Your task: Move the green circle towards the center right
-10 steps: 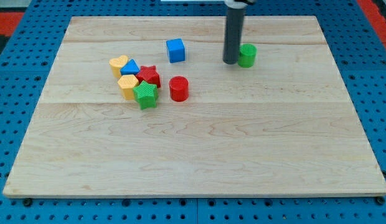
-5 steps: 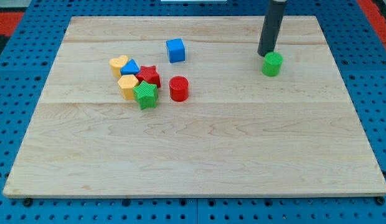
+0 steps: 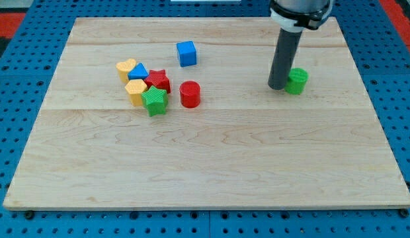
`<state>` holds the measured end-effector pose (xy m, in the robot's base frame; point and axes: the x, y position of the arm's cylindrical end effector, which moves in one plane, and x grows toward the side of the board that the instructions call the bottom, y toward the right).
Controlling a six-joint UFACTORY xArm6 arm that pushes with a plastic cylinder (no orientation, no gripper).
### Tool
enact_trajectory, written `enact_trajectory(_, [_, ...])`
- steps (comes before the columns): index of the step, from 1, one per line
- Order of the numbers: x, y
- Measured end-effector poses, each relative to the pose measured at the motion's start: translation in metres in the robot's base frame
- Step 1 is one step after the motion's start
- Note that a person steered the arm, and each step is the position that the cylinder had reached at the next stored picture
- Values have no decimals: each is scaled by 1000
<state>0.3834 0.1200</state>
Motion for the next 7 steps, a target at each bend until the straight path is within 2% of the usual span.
enact_trajectory(2, [-32, -5])
enact_trajectory(4, [-27, 1])
enact_trajectory(5, [-4, 1])
enact_trajectory(7, [-29, 10])
